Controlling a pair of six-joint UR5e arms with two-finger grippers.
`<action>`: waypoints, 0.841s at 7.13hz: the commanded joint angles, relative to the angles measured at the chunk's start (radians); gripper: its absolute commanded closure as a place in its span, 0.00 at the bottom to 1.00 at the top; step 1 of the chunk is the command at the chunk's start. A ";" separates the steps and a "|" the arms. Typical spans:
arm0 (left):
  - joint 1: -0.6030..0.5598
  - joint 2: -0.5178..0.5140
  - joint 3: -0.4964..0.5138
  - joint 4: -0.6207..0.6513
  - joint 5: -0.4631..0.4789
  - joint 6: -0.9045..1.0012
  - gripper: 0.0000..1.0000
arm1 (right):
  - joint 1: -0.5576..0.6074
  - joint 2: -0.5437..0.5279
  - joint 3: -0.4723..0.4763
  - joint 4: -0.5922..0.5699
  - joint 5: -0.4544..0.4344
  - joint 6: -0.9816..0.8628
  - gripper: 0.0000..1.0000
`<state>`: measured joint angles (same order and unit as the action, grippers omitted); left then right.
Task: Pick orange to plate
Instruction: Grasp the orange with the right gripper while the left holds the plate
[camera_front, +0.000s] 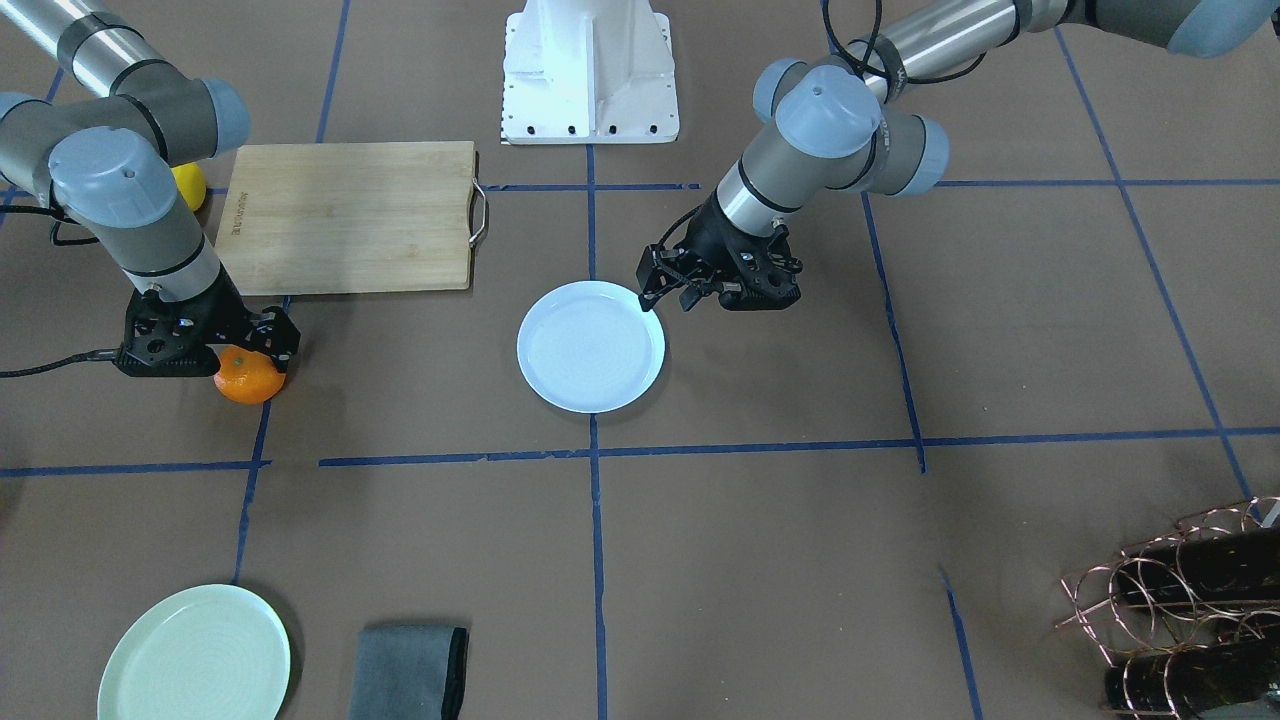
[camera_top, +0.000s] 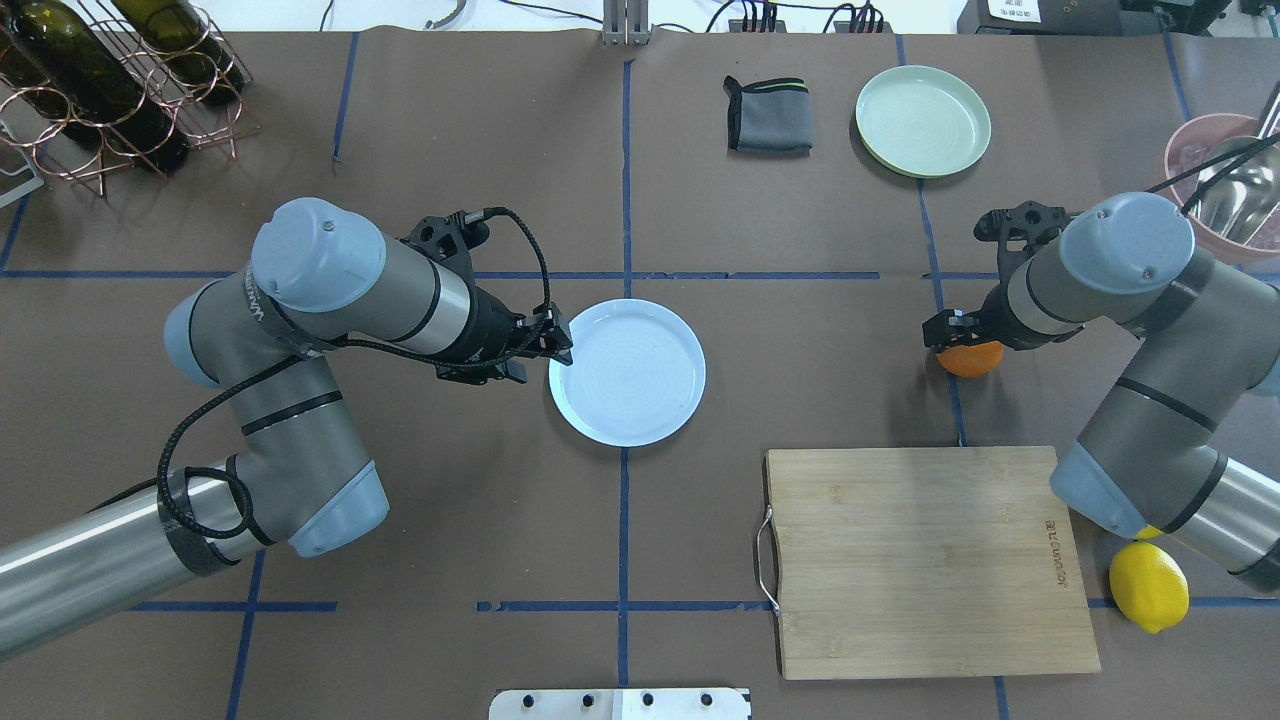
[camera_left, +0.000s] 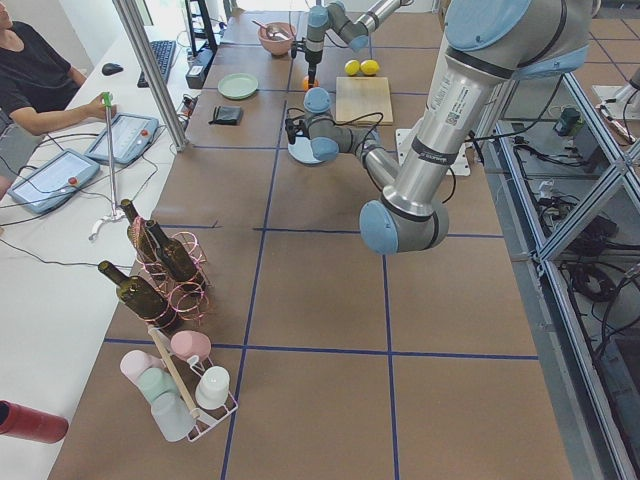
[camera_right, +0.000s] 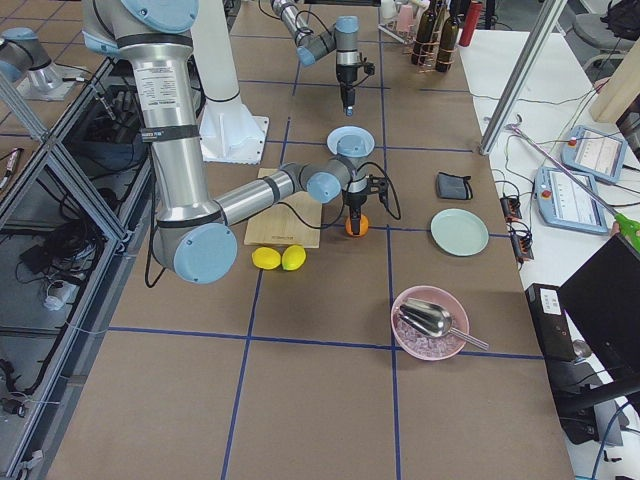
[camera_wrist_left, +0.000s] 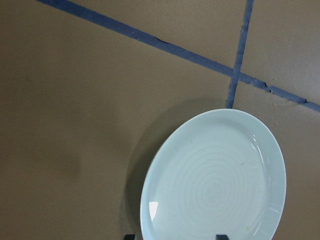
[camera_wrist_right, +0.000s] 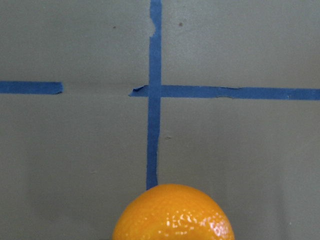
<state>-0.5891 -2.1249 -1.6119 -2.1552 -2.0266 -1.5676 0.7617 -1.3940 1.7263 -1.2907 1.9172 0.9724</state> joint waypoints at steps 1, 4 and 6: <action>0.000 0.000 -0.006 0.002 0.000 -0.002 0.38 | -0.004 0.003 -0.016 -0.001 0.000 -0.001 0.00; 0.000 0.000 -0.017 0.003 0.000 -0.003 0.37 | -0.013 0.006 -0.033 -0.001 0.000 0.009 0.02; 0.000 0.000 -0.022 0.005 0.000 -0.005 0.37 | -0.012 0.013 -0.025 -0.001 0.011 0.006 1.00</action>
<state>-0.5890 -2.1246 -1.6313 -2.1518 -2.0264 -1.5718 0.7494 -1.3846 1.6954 -1.2916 1.9208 0.9823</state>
